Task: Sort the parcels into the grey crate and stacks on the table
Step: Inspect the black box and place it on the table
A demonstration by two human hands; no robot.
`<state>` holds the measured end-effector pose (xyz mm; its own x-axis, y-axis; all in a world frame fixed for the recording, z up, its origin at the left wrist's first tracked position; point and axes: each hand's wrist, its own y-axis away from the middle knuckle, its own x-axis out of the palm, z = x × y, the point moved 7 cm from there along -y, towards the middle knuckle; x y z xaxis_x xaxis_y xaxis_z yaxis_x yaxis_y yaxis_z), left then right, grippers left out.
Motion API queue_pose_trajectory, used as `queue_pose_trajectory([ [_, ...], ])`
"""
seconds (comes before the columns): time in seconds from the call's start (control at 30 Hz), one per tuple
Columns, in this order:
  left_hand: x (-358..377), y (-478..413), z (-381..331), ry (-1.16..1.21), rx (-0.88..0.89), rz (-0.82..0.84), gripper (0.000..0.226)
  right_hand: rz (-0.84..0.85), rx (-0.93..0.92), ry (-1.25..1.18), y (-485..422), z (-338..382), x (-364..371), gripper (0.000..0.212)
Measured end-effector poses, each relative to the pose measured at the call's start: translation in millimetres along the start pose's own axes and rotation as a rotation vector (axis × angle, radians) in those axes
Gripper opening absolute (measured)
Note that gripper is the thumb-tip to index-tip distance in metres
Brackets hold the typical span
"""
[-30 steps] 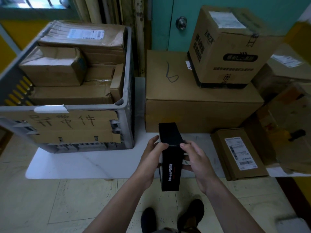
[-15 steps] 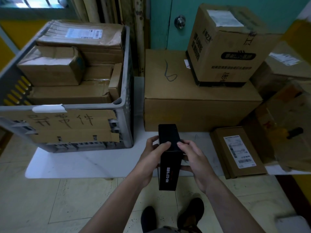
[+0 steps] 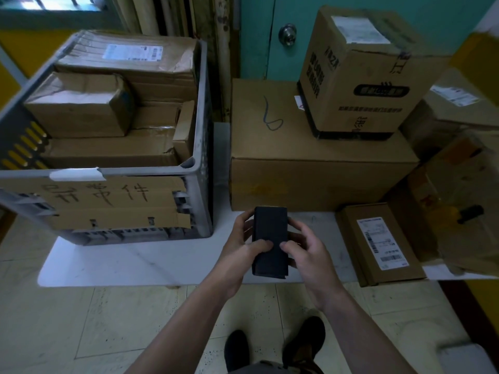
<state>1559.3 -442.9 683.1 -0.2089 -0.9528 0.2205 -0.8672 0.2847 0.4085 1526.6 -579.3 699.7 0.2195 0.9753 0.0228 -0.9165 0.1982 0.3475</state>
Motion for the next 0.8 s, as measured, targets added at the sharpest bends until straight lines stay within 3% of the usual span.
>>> queue_pose_trajectory([
  [0.13,-3,0,-5,-0.013,0.021,-0.079,0.033,0.001,-0.004,-0.035,-1,-3,-2,0.027],
  [0.2,-3,1,-6,-0.033,0.030,-0.105,0.034,-0.022,0.000,-0.044,-3,-4,-4,0.021],
  [0.37,-3,2,-7,-0.051,0.017,-0.115,0.025,-0.058,-0.020,0.017,-6,-5,-8,0.042],
  [0.5,-3,1,-7,-0.034,0.008,-0.109,0.014,-0.076,0.009,0.015,-7,-9,-9,0.046],
  [0.8,-3,3,-7,-0.027,-0.024,-0.116,0.015,-0.092,0.041,0.029,-7,-9,-11,0.026],
])
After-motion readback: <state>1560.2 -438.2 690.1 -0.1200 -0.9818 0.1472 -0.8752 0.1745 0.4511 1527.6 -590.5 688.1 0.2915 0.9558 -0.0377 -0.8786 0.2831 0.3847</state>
